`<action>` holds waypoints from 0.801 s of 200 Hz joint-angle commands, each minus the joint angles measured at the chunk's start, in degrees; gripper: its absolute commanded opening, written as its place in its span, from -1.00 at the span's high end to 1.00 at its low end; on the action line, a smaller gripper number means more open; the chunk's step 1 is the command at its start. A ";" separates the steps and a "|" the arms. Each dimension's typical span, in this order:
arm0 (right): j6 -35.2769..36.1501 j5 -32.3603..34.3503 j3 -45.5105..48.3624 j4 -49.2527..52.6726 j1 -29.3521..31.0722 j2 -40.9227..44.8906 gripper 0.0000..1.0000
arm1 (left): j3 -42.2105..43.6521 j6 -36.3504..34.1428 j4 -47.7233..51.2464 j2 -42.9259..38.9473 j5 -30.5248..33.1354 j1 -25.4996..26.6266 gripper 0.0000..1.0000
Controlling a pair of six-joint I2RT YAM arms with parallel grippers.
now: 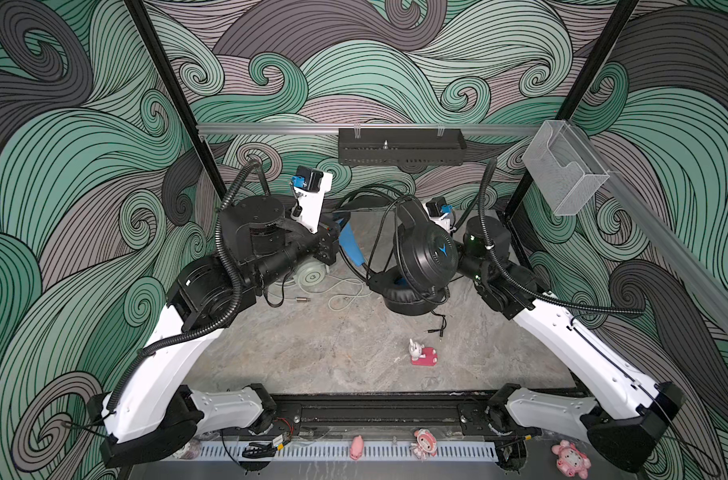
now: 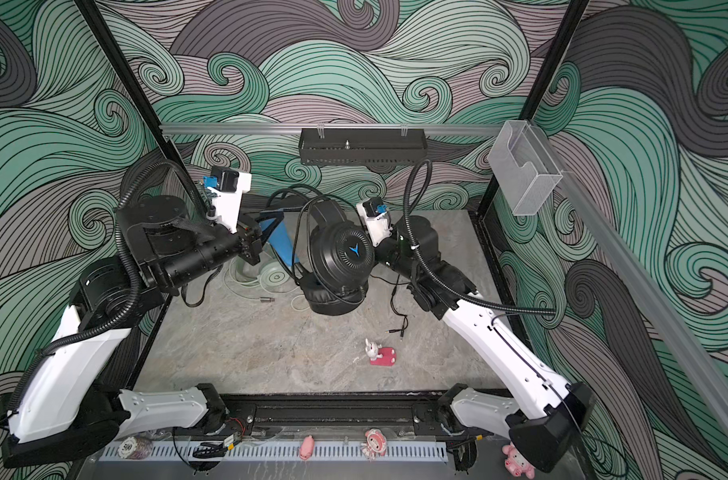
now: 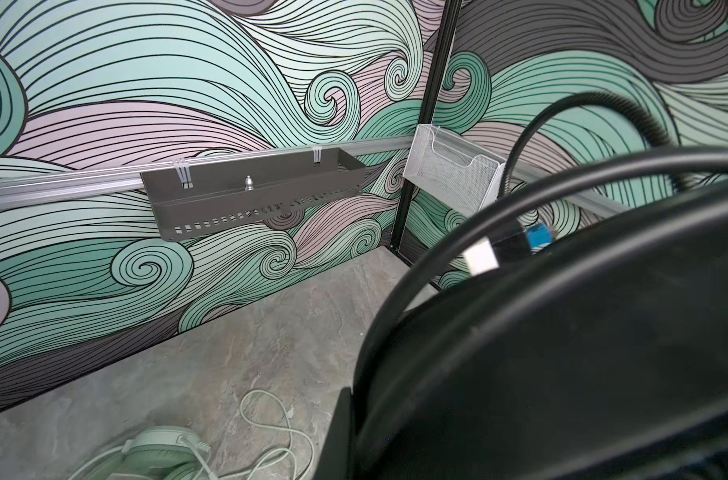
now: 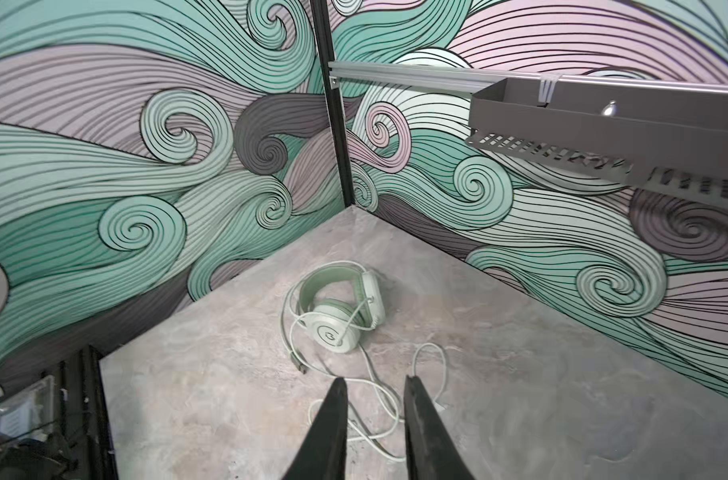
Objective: Wrap the headphones
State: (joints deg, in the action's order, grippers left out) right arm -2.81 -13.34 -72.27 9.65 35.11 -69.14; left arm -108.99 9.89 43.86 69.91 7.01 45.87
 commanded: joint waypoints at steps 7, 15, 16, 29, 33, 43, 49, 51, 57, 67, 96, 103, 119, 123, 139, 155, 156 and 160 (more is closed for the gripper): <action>-5.84 -4.87 1.11 -4.89 -0.33 -1.72 0.57 | -6.03 6.03 -4.12 1.72 -1.69 -0.34 1.00; -6.26 -5.51 1.53 -4.99 -0.31 -2.07 0.60 | -7.13 6.81 -4.23 2.26 -1.44 -0.34 1.00; -6.30 -5.53 1.57 -4.99 -0.27 -2.10 0.60 | -7.30 6.94 -4.31 2.30 -1.41 -0.34 1.00; -6.74 -5.96 2.56 -5.46 -0.38 -2.42 0.64 | -9.03 8.21 -4.43 3.17 -0.91 -0.36 1.00; -6.96 -6.03 3.00 -5.71 -0.35 -2.48 0.65 | -9.52 8.57 -4.40 3.44 -0.74 -0.34 1.00; -7.52 -6.29 3.97 -6.31 -0.31 -2.60 0.67 | -10.55 9.72 -4.47 3.91 -0.14 -0.34 1.00; -7.87 -6.53 4.46 -6.67 -0.34 -2.69 0.67 | -10.92 10.35 -4.68 4.17 0.38 -0.36 1.00; -8.01 -6.63 4.61 -6.75 -0.32 -2.78 0.67 | -11.03 10.64 -4.71 4.24 0.55 -0.34 1.00; -8.32 -7.06 4.96 -6.93 -0.32 -2.88 0.69 | -11.26 11.21 -4.98 4.42 1.12 -0.35 1.00; -8.76 -7.67 5.41 -7.18 -0.35 -3.20 0.72 | -11.37 12.16 -5.61 4.45 2.08 -0.36 1.00; -9.66 -8.72 7.32 -8.12 -0.34 -3.67 0.75 | -11.63 14.81 -7.45 4.53 5.67 -0.57 1.00; -9.82 -8.81 7.85 -8.25 -0.38 -3.60 0.75 | -11.89 15.46 -7.92 4.60 6.41 -0.69 1.00; -10.21 -9.08 9.27 -8.89 -0.31 -3.20 0.76 | -13.05 16.38 -8.09 5.01 7.66 -0.95 1.00; -10.28 -9.21 9.50 -9.09 -0.31 -3.09 0.76 | -13.42 16.54 -7.96 5.09 7.89 -1.04 1.00; -10.06 -9.70 10.54 -9.30 -0.32 -2.46 0.81 | -14.15 16.89 -8.36 5.15 8.80 -1.26 1.00; -9.02 -10.36 11.00 -8.75 -0.31 -1.73 0.87 | -13.66 17.52 -9.26 4.67 10.32 -1.44 1.00; -8.99 -10.37 11.01 -8.67 -0.31 -1.67 0.87 | -13.64 17.53 -9.29 4.65 10.40 -1.46 1.00; -8.81 -10.42 11.24 -8.41 -0.35 -1.56 0.88 | -13.48 17.78 -9.44 4.56 10.95 -1.48 1.00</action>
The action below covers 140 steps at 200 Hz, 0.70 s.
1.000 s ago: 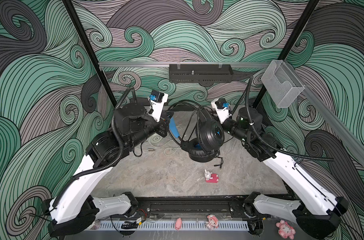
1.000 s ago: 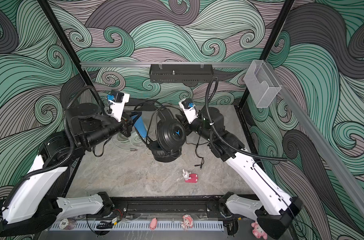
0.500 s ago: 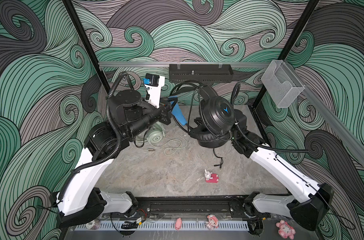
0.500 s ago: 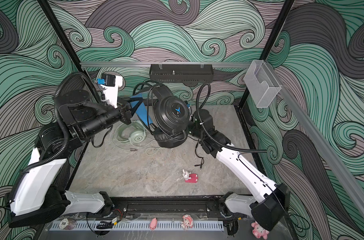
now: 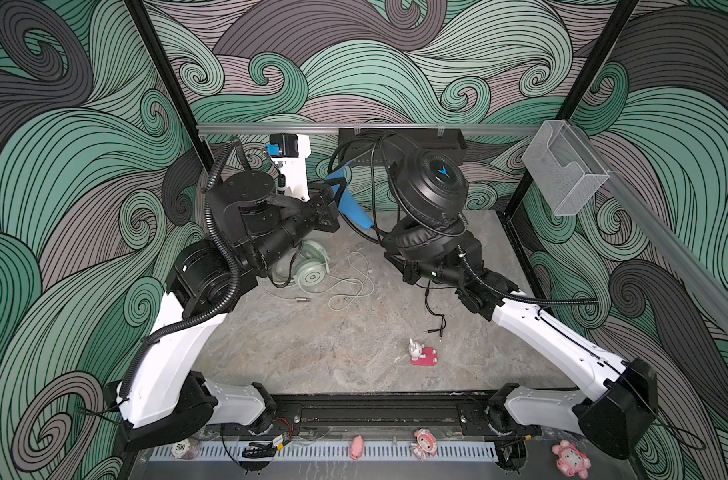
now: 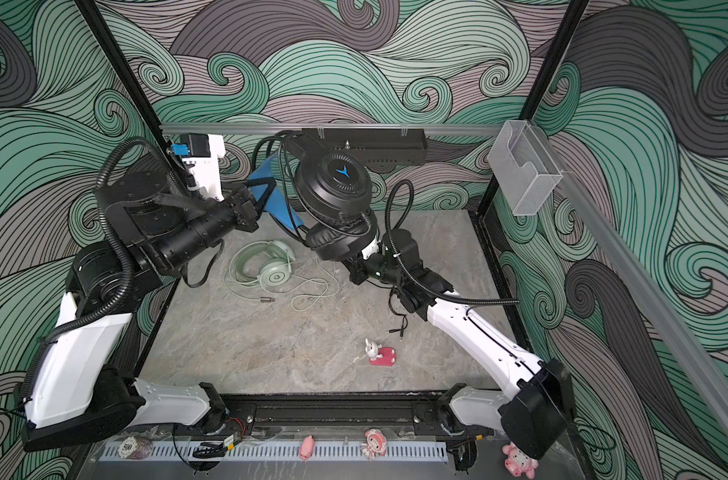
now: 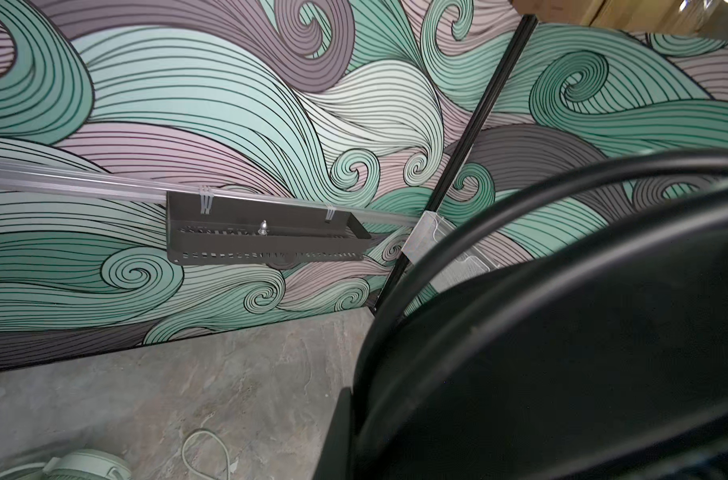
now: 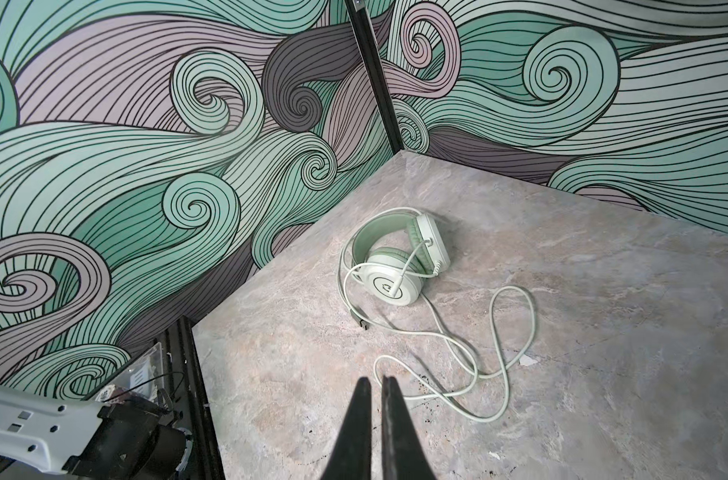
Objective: Wrap the headphones
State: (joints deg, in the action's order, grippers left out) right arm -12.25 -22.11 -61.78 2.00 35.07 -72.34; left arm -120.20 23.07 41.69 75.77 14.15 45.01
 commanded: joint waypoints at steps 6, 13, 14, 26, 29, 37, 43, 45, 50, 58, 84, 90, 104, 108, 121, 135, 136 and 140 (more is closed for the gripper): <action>0.94 -1.76 0.85 -0.37 -0.27 1.84 0.90 | -2.10 5.14 -7.41 -1.48 4.62 -0.63 1.00; 1.24 -1.83 1.03 0.06 -0.33 1.98 0.92 | -1.74 5.76 -7.75 -1.73 5.69 -0.71 1.00; 1.25 -1.90 1.13 0.13 -0.30 2.00 0.92 | -1.63 5.89 -7.76 -1.79 5.83 -0.72 1.00; 1.65 -2.19 1.39 0.76 -0.28 2.01 0.99 | -0.14 7.29 -9.01 -2.59 7.43 -0.85 1.00; 1.74 -2.23 1.35 1.07 -0.27 1.90 1.00 | 0.48 7.60 -9.68 -2.93 7.75 -0.89 1.00; 2.24 -2.24 0.93 2.22 -0.28 1.57 1.00 | 2.30 8.65 -11.36 -3.75 8.51 -1.09 1.00; 2.63 -2.32 0.54 3.45 -0.26 1.25 1.00 | 3.50 9.39 -12.66 -4.22 8.85 -1.28 1.00; 2.77 -2.41 0.35 3.69 -0.26 1.13 1.00 | 3.84 9.55 -13.03 -4.40 8.87 -1.39 1.00; 3.07 -2.53 0.20 4.12 -0.22 0.91 1.00 | 4.65 10.06 -13.95 -4.71 8.95 -1.57 1.00; 3.28 -2.35 0.37 4.48 -0.18 0.85 1.00 | 5.17 10.85 -14.67 -4.84 9.05 -1.80 1.00; 5.04 0.46 -0.13 7.34 1.17 0.61 1.00 | 5.49 13.55 -15.45 -4.49 11.04 -2.43 1.00; 5.84 2.21 -0.46 8.59 1.90 0.55 1.00 | 5.71 14.48 -15.65 -4.35 11.49 -2.72 1.00; 7.90 6.69 -1.72 11.77 3.90 0.03 1.00 | 5.95 17.19 -16.53 -3.68 11.31 -3.75 1.00; 8.51 7.74 -2.18 12.70 4.45 -0.14 1.00 | 5.91 17.77 -16.78 -3.43 11.10 -3.99 1.00; 9.98 12.24 -3.70 15.30 6.43 -0.91 1.00 | 5.57 19.95 -17.46 -2.29 10.13 -4.87 1.00; 10.48 14.42 -4.61 16.27 7.65 -1.35 1.00 | 5.02 21.81 -17.73 -1.11 9.57 -5.52 1.00; 10.53 14.49 -4.64 16.27 7.69 -1.38 1.00 | 5.05 21.87 -17.71 -1.04 9.62 -5.58 1.00; 10.78 14.88 -4.75 16.36 8.14 -1.52 1.00 | 5.17 22.34 -17.95 -0.87 9.77 -5.72 1.00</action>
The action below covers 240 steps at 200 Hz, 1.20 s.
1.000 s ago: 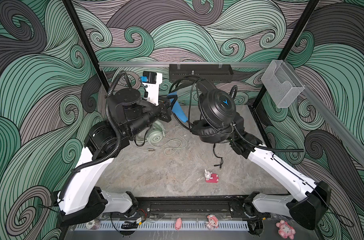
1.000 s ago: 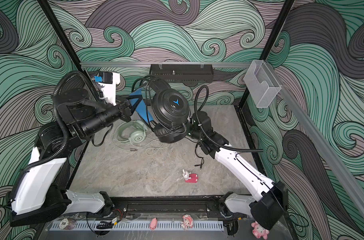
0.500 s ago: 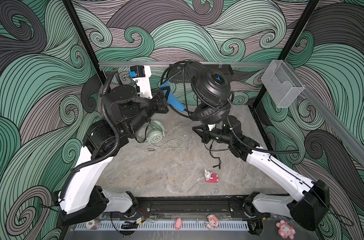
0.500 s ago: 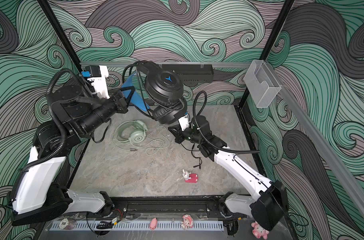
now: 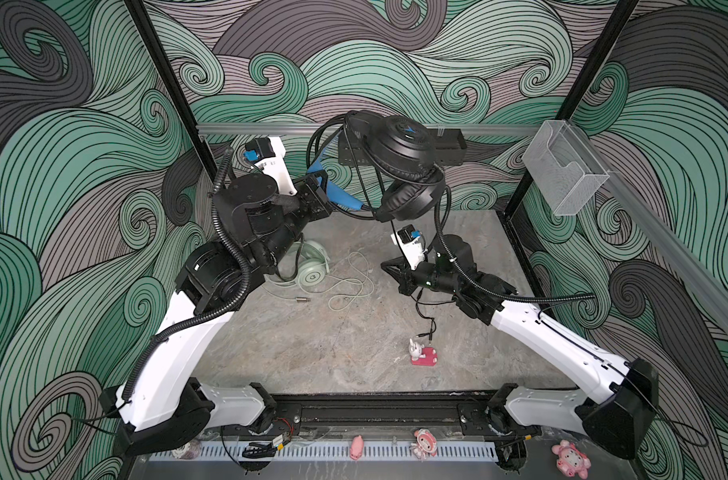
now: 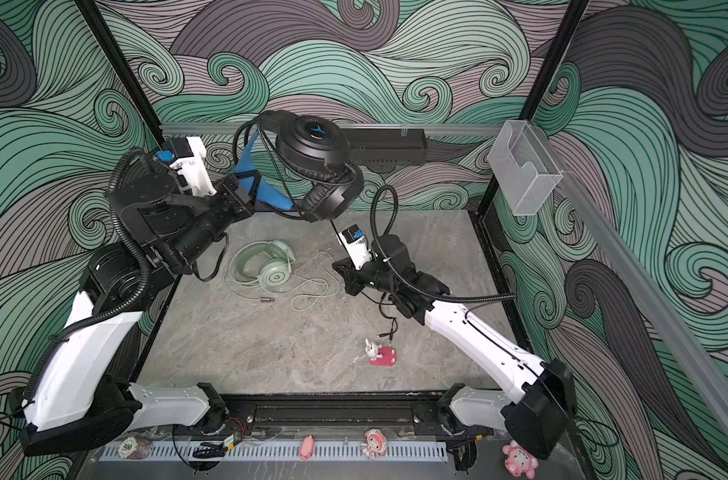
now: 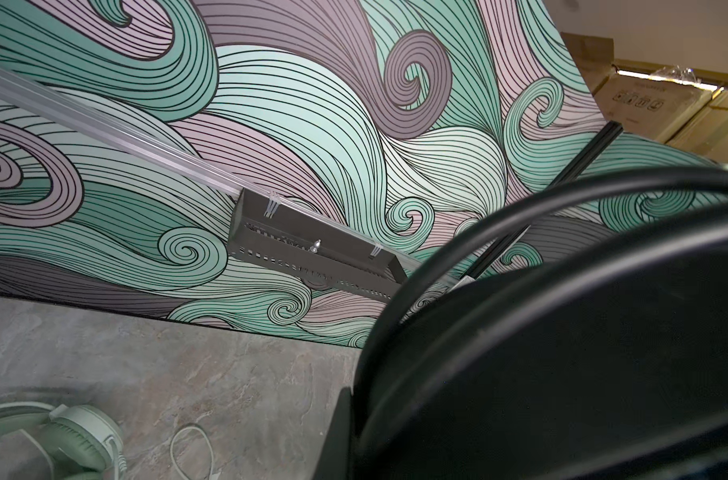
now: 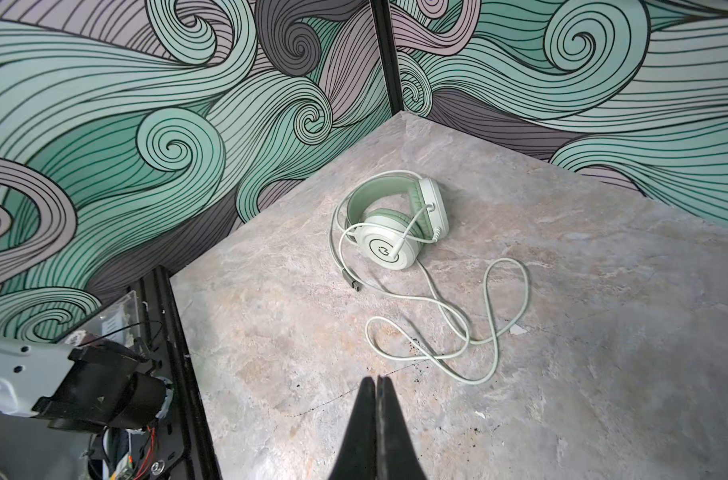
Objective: Wrap the headphones
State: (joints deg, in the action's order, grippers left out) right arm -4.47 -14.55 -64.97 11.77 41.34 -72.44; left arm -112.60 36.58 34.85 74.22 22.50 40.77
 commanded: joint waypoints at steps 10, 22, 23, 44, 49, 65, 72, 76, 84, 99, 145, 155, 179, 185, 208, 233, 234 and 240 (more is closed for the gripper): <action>3.63 8.48 -1.94 6.94 2.94 -1.54 1.00 | -2.04 10.03 -11.71 1.21 1.41 -2.17 1.00; 4.13 9.48 -2.31 7.29 3.88 -1.65 1.00 | -1.88 11.28 -11.88 2.16 1.20 -3.24 1.00; 4.13 9.51 -2.33 7.29 3.94 -1.69 1.00 | -1.91 11.26 -11.89 2.20 1.17 -3.29 1.00; 4.69 10.24 -2.38 7.49 4.66 -1.23 1.00 | -1.75 9.69 -11.55 3.65 2.48 -4.83 1.00; 4.96 10.52 -2.43 7.71 4.83 -1.14 1.00 | -1.60 9.06 -11.24 3.92 3.03 -5.33 1.00; 6.05 11.47 -3.03 8.53 5.47 -0.86 1.00 | -0.58 7.13 -10.07 4.43 4.93 -7.08 1.00; 6.58 11.85 -3.29 10.23 5.95 -0.83 1.00 | 0.18 5.88 -10.22 4.51 5.44 -7.89 1.00; 6.88 12.14 -3.40 10.57 6.21 -0.76 1.00 | 0.62 4.69 -10.35 4.48 5.94 -8.18 1.00; 7.55 12.66 -3.40 11.02 6.82 -0.47 1.00 | 1.44 2.61 -10.54 4.67 7.30 -8.54 1.00; 8.67 13.39 -3.56 11.85 8.10 -0.18 1.00 | 2.83 -0.49 -10.90 4.88 8.69 -9.13 1.00; 16.52 20.67 -9.63 18.27 15.86 -0.93 1.00 | 7.93 -9.56 -11.39 5.50 14.70 -9.07 1.00; 18.53 22.56 -11.36 19.58 17.51 -0.94 1.00 | 9.21 -11.18 -11.37 5.46 16.51 -9.05 1.00; 23.47 26.73 -16.45 23.13 20.80 -1.52 1.00 | 10.51 -12.62 -9.15 5.48 19.73 -9.05 1.00; 24.74 27.97 -17.91 23.89 21.78 -1.84 1.00 | 10.19 -12.82 -8.09 5.77 20.19 -8.92 1.00; 29.84 32.97 -23.72 27.45 24.88 -4.27 1.00 | 9.47 -16.22 -5.68 6.88 22.68 -7.68 1.00; 34.44 38.43 -30.81 30.34 25.89 -6.85 1.00 | 12.51 -22.52 -7.01 6.18 24.83 -5.76 1.00; 34.62 38.61 -31.08 30.47 25.89 -6.97 1.00 | 12.72 -22.83 -7.04 6.10 24.89 -5.69 1.00; 35.82 39.78 -32.61 30.85 25.89 -7.32 1.00 | 13.83 -24.36 -7.30 5.66 25.26 -5.45 1.00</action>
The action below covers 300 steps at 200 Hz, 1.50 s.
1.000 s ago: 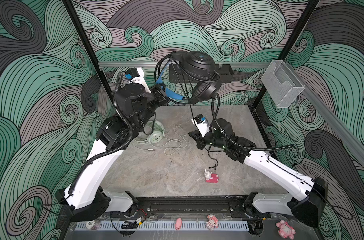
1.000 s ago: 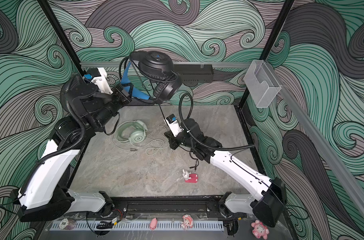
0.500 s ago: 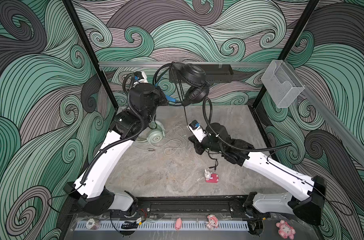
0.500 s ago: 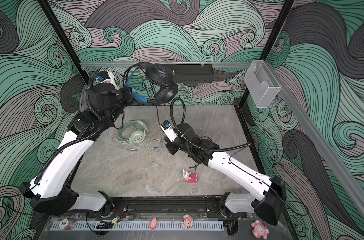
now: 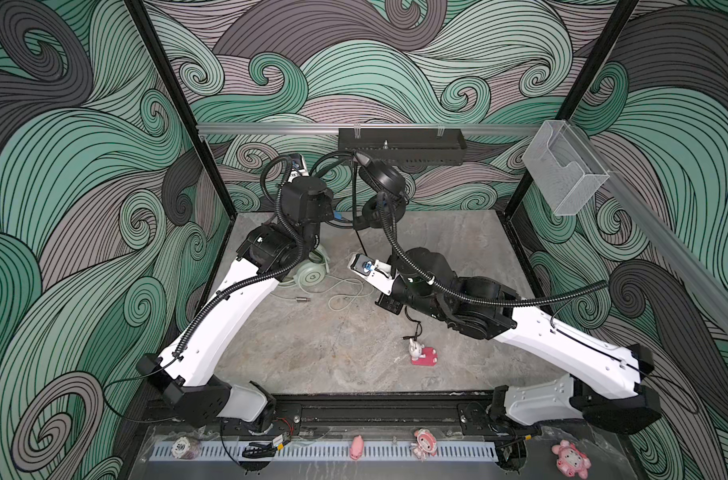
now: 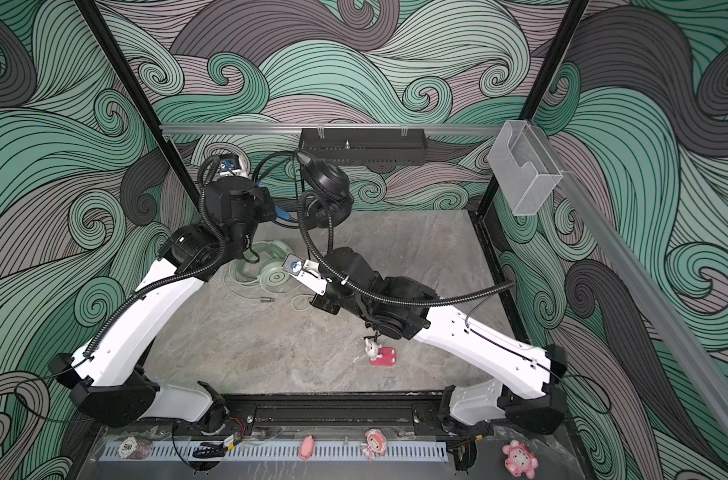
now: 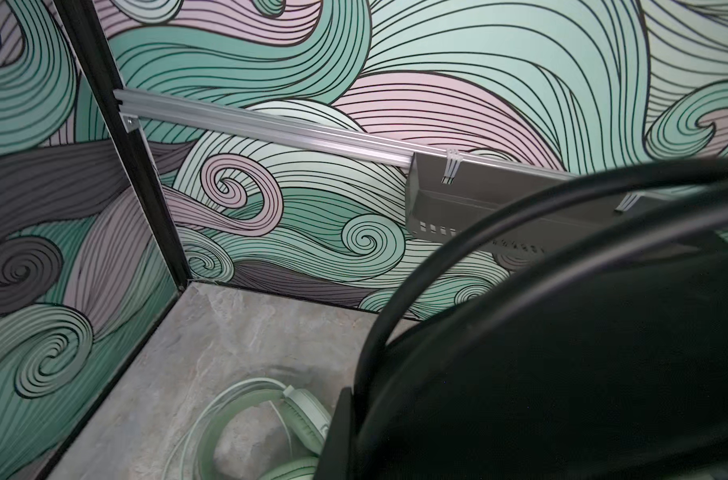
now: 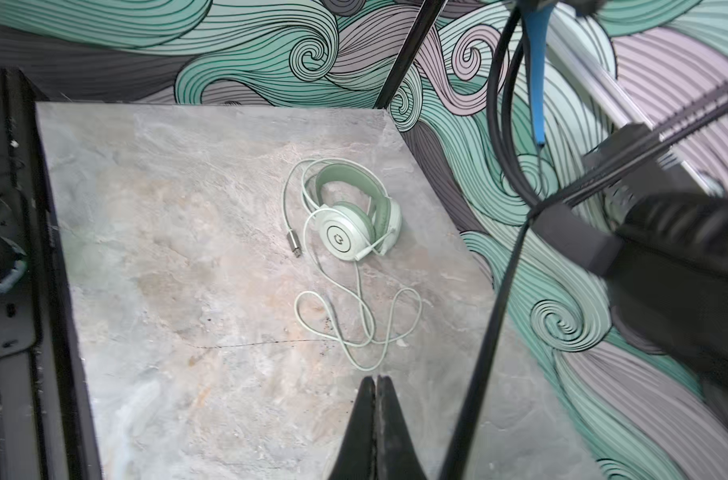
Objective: Wrap the headphones
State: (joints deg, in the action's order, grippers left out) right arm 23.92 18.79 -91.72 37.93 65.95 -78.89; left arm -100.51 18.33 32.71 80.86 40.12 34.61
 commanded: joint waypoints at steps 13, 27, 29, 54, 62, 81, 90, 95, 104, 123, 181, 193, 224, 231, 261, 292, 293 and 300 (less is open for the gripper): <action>10.44 8.46 -8.73 5.07 1.37 -1.46 1.00 | 4.29 -7.82 -5.26 -2.44 7.65 0.90 1.00; 13.61 10.45 -10.64 4.90 1.59 -1.70 1.00 | 6.53 -8.90 -5.41 -4.11 6.77 0.90 1.00; 14.07 10.63 -10.80 4.83 1.62 -1.77 1.00 | 6.68 -8.98 -5.19 -4.21 6.65 0.90 1.00; 20.83 13.12 -11.76 2.84 3.04 -1.47 1.00 | 6.78 -9.71 -1.96 -5.23 3.75 1.14 1.00; 23.55 13.69 -10.90 1.11 3.66 -1.06 1.00 | 6.40 -9.65 -0.52 -5.21 2.85 1.21 1.00; 29.75 15.86 -8.72 -2.99 4.86 -0.59 1.00 | 6.16 -11.34 1.39 -5.12 0.69 1.66 1.00; 32.10 16.56 -8.23 -4.30 5.13 -0.60 1.00 | 5.74 -12.21 2.75 -4.81 -0.09 1.82 1.00; 33.04 16.55 -8.23 -4.57 5.22 -0.65 1.00 | 5.41 -12.56 3.54 -4.63 -0.13 1.98 1.00; 34.08 16.43 -8.62 -5.16 5.40 -0.73 1.00 | 4.92 -13.05 4.70 -4.41 -0.15 2.25 1.00; 33.66 14.32 -10.26 -5.07 6.11 -0.98 1.00 | 4.21 -12.06 6.14 -4.35 -0.22 2.39 1.00; 22.72 10.03 -14.67 -3.18 10.68 -5.63 1.00 | -3.86 -1.35 13.52 -0.89 -4.43 2.39 1.00; 20.78 10.17 -15.49 -2.93 11.38 -6.33 1.00 | -3.54 -1.64 13.35 -0.95 -4.44 2.52 1.00; 19.29 10.40 -16.38 -2.21 11.23 -6.43 1.00 | -1.10 -3.73 12.49 -2.68 -3.96 2.74 1.00; 19.84 11.70 -16.51 -2.16 11.15 -6.52 1.00 | -0.36 -4.42 12.26 -3.33 -3.52 2.89 1.00; 23.22 15.00 -15.58 -2.18 9.85 -5.23 1.00 | 2.55 -9.27 11.77 -6.07 -0.42 3.52 1.00; 27.72 17.59 -14.22 -2.18 7.03 -3.14 0.92 | 6.89 -18.91 7.65 -9.18 -4.17 3.93 1.00; 27.87 17.59 -14.20 -2.17 6.93 -2.99 0.91 | 6.99 -19.32 7.56 -9.29 -4.48 3.91 1.00; 29.08 17.85 -13.94 -2.18 6.21 -2.56 0.88 | 7.34 -21.60 7.31 -9.55 -6.86 4.10 1.00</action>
State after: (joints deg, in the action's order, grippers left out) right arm 49.28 34.15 -105.49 38.46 73.89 -85.86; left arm -94.19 5.26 45.36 73.58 35.66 38.41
